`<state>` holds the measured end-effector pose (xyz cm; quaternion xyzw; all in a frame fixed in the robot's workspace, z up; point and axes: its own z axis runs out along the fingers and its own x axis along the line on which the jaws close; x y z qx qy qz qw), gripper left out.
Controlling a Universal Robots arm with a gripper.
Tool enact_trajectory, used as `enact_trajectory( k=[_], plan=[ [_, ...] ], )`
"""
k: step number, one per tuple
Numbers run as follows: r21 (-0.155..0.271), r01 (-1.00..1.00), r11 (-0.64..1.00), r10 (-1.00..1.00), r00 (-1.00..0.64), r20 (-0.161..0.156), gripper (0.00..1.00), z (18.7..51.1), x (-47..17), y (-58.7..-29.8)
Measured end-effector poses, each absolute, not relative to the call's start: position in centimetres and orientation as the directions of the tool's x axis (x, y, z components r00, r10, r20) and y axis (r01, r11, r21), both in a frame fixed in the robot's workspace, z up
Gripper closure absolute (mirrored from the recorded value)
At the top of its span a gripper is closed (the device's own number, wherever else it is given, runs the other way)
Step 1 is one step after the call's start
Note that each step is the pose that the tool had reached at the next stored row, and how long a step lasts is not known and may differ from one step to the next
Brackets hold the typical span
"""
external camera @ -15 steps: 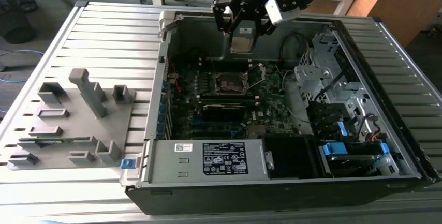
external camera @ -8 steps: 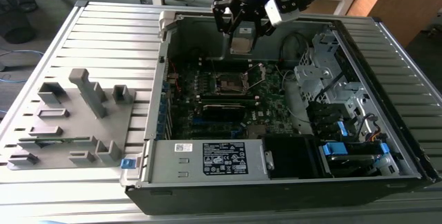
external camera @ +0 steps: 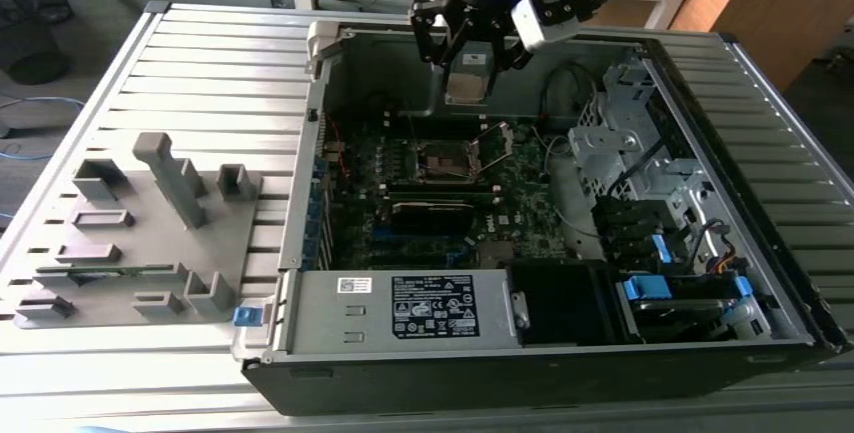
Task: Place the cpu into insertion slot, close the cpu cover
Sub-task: 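Place the cpu into insertion slot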
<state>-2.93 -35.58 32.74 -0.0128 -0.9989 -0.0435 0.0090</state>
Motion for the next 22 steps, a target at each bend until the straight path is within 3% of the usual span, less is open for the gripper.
enact_trajectory(
  k=[22],
  plan=[
    [0.085,0.024,0.996,0.024,-1.0,-0.001,0.46,29.2,-3.6,-35.6]
  ],
)
